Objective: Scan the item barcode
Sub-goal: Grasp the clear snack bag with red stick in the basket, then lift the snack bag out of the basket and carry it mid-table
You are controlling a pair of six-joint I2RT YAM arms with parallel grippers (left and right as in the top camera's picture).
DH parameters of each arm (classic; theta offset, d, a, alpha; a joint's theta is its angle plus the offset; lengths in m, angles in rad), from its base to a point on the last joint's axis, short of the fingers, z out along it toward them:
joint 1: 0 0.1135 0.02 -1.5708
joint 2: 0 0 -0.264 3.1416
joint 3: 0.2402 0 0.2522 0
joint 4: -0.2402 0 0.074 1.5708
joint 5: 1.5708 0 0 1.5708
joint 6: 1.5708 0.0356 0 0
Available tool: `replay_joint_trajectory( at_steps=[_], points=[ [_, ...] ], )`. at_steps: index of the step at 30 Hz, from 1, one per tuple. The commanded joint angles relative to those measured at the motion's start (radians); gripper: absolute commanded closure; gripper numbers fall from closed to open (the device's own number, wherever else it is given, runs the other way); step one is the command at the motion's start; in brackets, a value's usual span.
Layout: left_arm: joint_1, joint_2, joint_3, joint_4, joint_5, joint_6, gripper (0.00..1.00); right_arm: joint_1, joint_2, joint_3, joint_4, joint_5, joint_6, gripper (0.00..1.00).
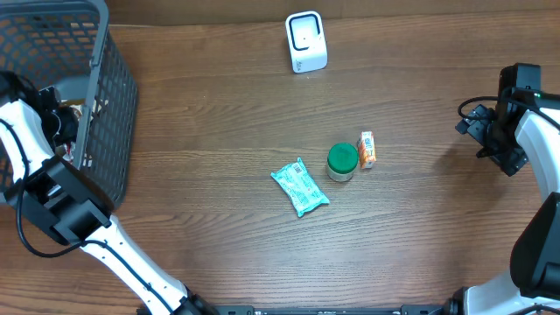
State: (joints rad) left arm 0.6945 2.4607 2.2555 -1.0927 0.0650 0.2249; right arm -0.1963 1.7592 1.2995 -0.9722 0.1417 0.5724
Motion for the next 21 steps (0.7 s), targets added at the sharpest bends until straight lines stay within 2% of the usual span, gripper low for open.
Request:
replay_joint_trajectory(
  at_steps=[1,13,21],
  points=[
    [-0.008,-0.1,0.032,-0.003,0.079,-0.082,0.96,-0.002,-0.008,-0.007,0.002,0.008,-0.001,0.0],
    [-0.079,-0.486,0.032,-0.018,0.069,-0.239,0.96,-0.002,-0.008,-0.007,0.002,0.007,-0.001,0.0],
    [-0.127,-0.731,0.032,-0.113,0.064,-0.343,0.96,-0.002,-0.008,-0.007,0.002,0.008,-0.001,0.0]
  ],
)
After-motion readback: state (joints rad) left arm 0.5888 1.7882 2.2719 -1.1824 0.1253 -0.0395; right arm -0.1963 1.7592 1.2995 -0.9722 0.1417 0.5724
